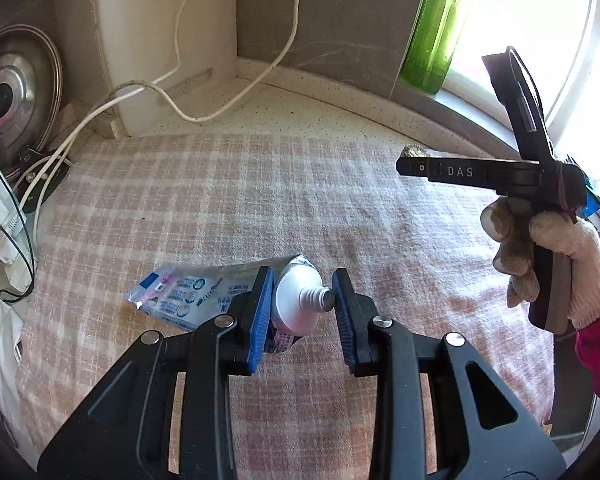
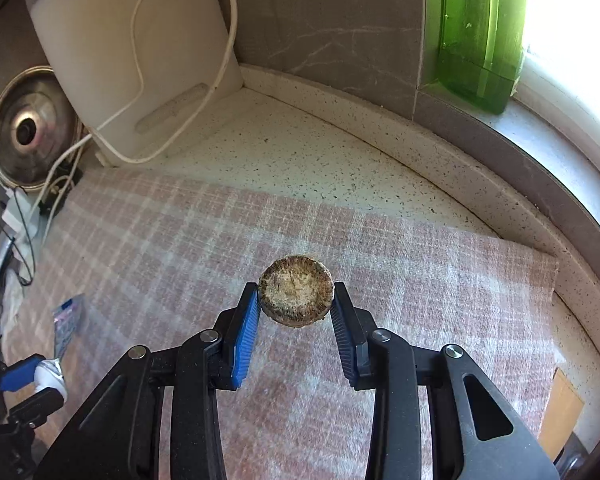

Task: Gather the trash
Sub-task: 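Grasp the toothpaste tube cap end with the left gripper while the right gripper grasps the round lid, then carry the toothpaste tube and round lid down over the blue wastebasket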

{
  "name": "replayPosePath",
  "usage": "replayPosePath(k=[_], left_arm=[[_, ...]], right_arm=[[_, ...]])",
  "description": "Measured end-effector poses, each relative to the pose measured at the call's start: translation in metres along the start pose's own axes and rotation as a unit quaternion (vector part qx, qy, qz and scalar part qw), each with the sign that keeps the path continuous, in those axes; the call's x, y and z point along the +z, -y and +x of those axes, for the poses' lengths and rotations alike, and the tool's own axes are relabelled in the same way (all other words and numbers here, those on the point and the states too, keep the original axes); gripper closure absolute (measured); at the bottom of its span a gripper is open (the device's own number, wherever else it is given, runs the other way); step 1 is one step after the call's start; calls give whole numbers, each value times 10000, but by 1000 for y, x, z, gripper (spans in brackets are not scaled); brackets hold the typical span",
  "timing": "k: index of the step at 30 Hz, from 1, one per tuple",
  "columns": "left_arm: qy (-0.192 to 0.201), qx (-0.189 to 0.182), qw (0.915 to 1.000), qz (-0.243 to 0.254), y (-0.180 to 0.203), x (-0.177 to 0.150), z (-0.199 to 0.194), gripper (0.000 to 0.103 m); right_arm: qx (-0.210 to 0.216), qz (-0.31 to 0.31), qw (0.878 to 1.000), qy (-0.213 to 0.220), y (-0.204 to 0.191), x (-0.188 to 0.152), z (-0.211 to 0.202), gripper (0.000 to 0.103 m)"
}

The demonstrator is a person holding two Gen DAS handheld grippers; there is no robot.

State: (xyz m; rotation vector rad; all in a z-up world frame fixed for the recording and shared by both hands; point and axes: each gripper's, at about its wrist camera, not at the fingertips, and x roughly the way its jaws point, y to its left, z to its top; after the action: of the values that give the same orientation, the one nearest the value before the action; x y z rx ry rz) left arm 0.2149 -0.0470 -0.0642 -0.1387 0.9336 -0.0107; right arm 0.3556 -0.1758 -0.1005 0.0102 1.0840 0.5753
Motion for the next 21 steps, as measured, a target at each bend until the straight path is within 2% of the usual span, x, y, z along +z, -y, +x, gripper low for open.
replayPosePath(k=[11, 12, 13, 18, 21], left_arm=[[224, 15, 9995, 221, 9, -14, -46, 74], [254, 8, 9995, 213, 10, -13, -49, 75], [276, -4, 9994, 212, 10, -12, -53, 92], [274, -71, 9993, 256, 8, -12, -54, 93], [346, -281, 9990, -76, -3, -12, -55, 92]], right_arm=[[264, -130, 9992, 274, -20, -21, -49, 69], [285, -148, 9990, 297, -24, -21, -51, 69], [305, -168, 9989, 322, -25, -22, -56, 69], [336, -307, 9981, 425, -34, -27, -67, 69], [301, -357, 9982, 387, -35, -31, -65, 69]])
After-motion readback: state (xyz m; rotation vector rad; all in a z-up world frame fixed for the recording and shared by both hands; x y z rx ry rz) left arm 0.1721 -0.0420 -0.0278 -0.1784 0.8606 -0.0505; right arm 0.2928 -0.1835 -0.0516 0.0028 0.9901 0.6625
